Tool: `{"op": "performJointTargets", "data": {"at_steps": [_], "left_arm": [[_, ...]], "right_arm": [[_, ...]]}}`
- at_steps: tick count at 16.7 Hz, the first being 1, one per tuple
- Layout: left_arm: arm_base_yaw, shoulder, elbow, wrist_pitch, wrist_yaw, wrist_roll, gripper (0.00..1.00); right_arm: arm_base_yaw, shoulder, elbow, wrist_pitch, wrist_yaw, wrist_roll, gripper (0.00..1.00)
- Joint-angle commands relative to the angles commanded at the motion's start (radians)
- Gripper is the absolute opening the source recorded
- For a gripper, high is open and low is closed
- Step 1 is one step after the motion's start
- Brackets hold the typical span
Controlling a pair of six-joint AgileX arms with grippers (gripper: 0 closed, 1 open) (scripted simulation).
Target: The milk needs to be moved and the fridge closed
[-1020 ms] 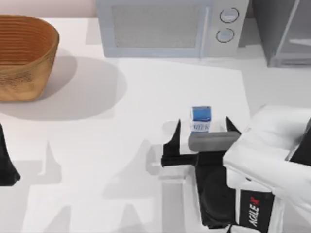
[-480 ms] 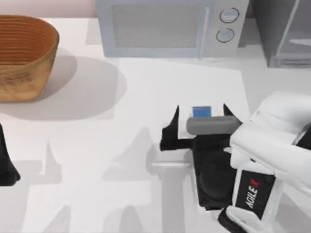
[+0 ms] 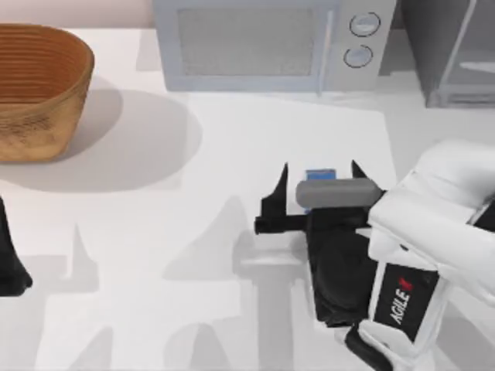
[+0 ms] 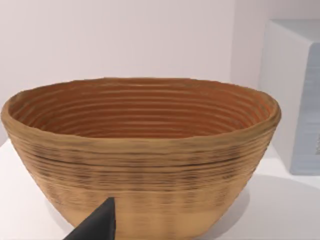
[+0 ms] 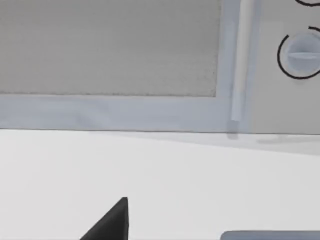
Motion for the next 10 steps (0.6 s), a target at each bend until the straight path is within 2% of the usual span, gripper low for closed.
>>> {"op": "performJointTargets", "data": {"at_steps": [10], "left_arm": [[0.000,0.000,0.000,0.000,0.000,0.000,1.00]], "right_arm": [[0.000,0.000,0.000,0.000,0.000,0.000,0.02]]}}
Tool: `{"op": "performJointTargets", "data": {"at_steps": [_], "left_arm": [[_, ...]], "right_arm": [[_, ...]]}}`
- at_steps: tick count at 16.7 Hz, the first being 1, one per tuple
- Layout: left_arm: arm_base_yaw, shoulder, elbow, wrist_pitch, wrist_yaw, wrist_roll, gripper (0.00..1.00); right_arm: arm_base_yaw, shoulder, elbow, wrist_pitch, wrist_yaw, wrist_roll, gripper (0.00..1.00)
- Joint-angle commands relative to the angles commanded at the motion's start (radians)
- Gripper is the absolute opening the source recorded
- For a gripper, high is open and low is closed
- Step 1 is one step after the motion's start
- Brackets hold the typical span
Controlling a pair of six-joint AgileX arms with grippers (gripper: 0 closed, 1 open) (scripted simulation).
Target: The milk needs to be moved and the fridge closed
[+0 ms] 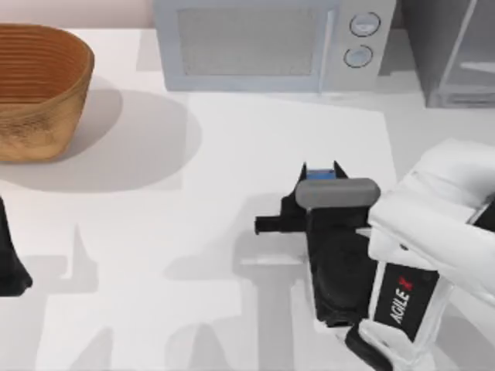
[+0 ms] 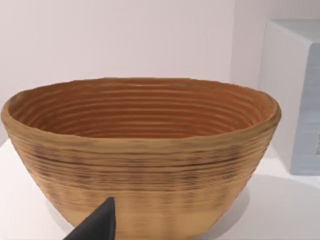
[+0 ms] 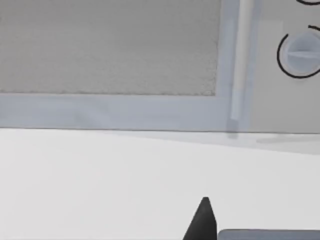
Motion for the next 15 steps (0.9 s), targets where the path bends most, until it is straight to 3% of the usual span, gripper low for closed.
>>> {"op": "performJointTargets", "data": {"at_steps": [15], "left_arm": [[0.000,0.000,0.000,0.000,0.000,0.000,1.00]], "right_arm": [[0.002,-0.101,-0.025,-0.077,-0.001,0.002,0.00]]}}
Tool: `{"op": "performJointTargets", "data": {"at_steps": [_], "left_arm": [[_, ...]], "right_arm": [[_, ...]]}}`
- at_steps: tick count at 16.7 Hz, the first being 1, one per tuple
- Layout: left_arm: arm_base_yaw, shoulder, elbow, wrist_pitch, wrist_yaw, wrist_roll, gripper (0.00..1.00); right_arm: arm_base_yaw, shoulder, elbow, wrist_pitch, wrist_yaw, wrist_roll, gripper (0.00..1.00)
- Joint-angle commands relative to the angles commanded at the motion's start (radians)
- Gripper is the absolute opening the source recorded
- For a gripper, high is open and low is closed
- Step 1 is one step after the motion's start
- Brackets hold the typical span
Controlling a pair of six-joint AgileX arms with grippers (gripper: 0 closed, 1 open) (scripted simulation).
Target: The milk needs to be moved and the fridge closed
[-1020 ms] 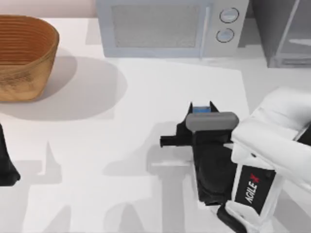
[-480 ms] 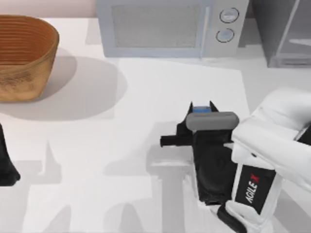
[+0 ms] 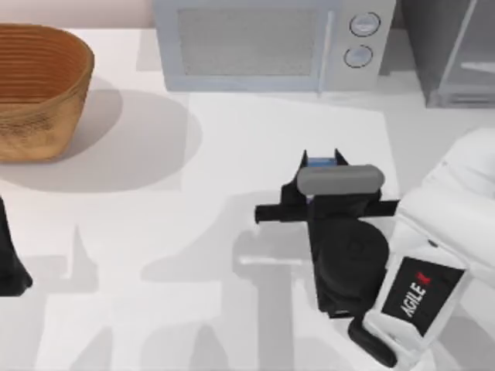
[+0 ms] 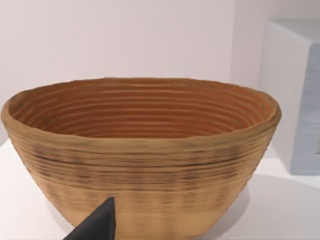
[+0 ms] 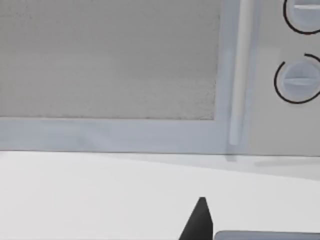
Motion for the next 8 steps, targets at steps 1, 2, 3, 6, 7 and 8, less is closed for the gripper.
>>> {"op": "performJointTargets", "data": {"at_steps": [1,2,3,6,7,8], "left_arm": [[0.000,0.000,0.000,0.000,0.000,0.000,1.00],[0.000,0.000,0.000,0.000,0.000,0.000,1.00],[0.000,0.000,0.000,0.000,0.000,0.000,1.00],[0.000,0.000,0.000,0.000,0.000,0.000,1.00],[0.000,0.000,0.000,0.000,0.000,0.000,1.00],[0.000,0.000,0.000,0.000,0.000,0.000,1.00]], "right_arm": [[0.000,-0.019,-0.004,-0.014,0.000,0.000,0.00],[0.000,-0.032,-0.007,-0.024,0.000,0.001,0.00],[0.001,-0.036,-0.008,-0.028,0.001,0.001,0.00],[0.000,-0.033,-0.004,-0.025,0.000,0.002,0.00],[-0.002,-0.035,-0.005,-0.027,-0.002,0.002,0.00],[-0.014,-0.047,-0.011,-0.035,-0.014,0.003,0.00]]}}
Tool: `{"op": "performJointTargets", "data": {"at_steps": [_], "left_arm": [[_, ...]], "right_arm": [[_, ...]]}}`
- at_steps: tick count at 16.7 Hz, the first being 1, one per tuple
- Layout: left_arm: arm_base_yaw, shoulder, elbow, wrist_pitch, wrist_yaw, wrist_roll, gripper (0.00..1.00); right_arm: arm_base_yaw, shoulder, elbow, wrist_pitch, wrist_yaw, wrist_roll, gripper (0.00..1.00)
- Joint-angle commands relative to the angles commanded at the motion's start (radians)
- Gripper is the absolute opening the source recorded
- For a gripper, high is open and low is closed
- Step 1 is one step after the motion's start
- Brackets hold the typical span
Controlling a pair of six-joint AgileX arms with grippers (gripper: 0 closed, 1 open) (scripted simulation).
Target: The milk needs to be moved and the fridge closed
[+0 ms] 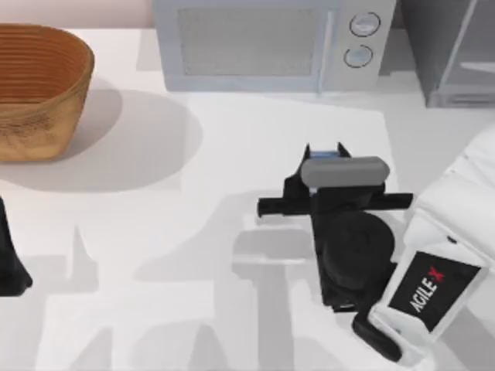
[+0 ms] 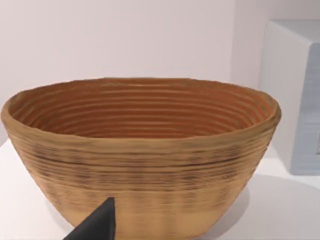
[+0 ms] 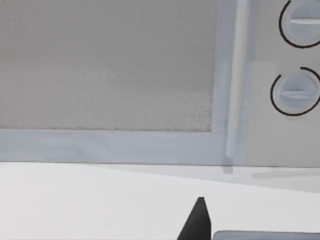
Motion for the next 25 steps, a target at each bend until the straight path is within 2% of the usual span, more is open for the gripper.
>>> {"op": "performJointTargets", "data": {"at_steps": [4,11,13,16,21,25], "left_arm": [[0.000,0.000,0.000,0.000,0.000,0.000,1.00],[0.000,0.000,0.000,0.000,0.000,0.000,1.00],[0.000,0.000,0.000,0.000,0.000,0.000,1.00],[0.000,0.000,0.000,0.000,0.000,0.000,1.00],[0.000,0.000,0.000,0.000,0.000,0.000,1.00],[0.000,0.000,0.000,0.000,0.000,0.000,1.00]], "right_arm": [[-0.148,-0.146,-0.070,-0.089,-0.145,0.003,0.00],[-0.623,-0.611,-0.258,-0.330,-0.589,-0.002,0.00],[-0.712,-0.702,-0.299,-0.383,-0.679,-0.003,0.00],[-0.768,-0.757,-0.328,-0.419,-0.734,-0.004,0.00],[-0.766,-0.752,-0.322,-0.417,-0.732,-0.003,0.00],[-0.809,-0.640,-0.218,-0.432,-0.775,-0.004,0.00]]}}
